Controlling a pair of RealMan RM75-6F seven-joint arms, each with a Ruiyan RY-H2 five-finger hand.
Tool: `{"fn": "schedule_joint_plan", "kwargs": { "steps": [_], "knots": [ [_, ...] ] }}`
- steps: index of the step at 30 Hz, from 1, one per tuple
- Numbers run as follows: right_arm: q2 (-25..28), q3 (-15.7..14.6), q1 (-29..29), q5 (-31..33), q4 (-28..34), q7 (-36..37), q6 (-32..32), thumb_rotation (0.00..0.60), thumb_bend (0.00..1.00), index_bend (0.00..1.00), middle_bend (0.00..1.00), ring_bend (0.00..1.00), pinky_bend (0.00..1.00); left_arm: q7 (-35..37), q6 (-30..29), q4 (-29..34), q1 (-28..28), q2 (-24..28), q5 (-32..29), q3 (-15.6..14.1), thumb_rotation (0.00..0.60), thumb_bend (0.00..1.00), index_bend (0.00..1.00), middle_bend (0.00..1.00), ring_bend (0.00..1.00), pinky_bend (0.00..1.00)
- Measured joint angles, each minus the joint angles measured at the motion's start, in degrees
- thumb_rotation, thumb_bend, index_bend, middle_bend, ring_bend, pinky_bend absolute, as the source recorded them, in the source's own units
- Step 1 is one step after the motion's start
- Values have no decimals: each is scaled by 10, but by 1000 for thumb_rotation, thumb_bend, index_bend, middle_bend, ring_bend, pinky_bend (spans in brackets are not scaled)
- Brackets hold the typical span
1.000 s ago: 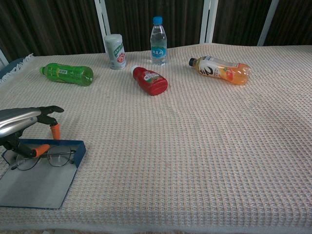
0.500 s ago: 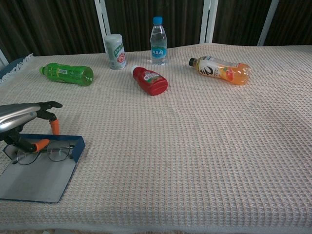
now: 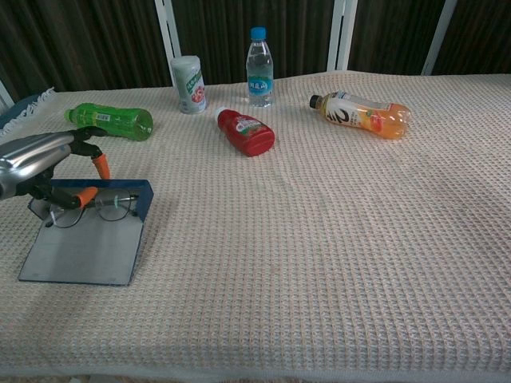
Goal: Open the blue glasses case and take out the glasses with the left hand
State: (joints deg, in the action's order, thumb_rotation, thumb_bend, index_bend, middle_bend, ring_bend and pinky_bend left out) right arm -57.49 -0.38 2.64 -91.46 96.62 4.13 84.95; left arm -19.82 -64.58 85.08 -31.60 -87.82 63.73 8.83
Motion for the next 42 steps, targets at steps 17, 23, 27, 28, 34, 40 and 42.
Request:
{"fn": "schedule_joint_plan", "kwargs": {
  "steps": [17, 23, 27, 28, 34, 40, 42],
  "knots": [
    [3, 1, -2, -1, -1, 8, 5, 600, 177, 0, 0, 0, 0, 64, -46, -157, -13, -86, 38, 34, 600, 456, 633, 7, 0, 0],
    [3, 1, -2, 0, -1, 9, 4, 600, 177, 0, 0, 0, 0, 80, -54, -226, -17, -116, 59, 32, 600, 457, 632, 7, 0, 0],
    [4, 1, -2, 0, -1, 10, 5, 600, 177, 0, 0, 0, 0, 92, -55, -256, -20, -131, 66, 35, 600, 455, 632, 7, 0, 0],
    [4, 2, -2, 1, -1, 10, 5, 600, 177, 0, 0, 0, 0, 94, -55, -261, -20, -133, 67, 35, 600, 456, 632, 8, 0, 0],
    [4, 1, -3, -2, -1, 11, 7, 600, 177, 0, 0, 0, 0, 101, -46, -278, -21, -140, 65, 41, 600, 456, 632, 9, 0, 0],
    [5, 1, -5, -2, -1, 15, 11, 600, 177, 0, 0, 0, 0, 103, -36, -298, -31, -144, 59, 56, 600, 456, 628, 12, 0, 0],
    [6, 2, -5, -2, -2, 16, 11, 600, 178, 0, 0, 0, 0, 105, -32, -310, -39, -148, 56, 65, 600, 457, 627, 15, 0, 0]
  ]
}}
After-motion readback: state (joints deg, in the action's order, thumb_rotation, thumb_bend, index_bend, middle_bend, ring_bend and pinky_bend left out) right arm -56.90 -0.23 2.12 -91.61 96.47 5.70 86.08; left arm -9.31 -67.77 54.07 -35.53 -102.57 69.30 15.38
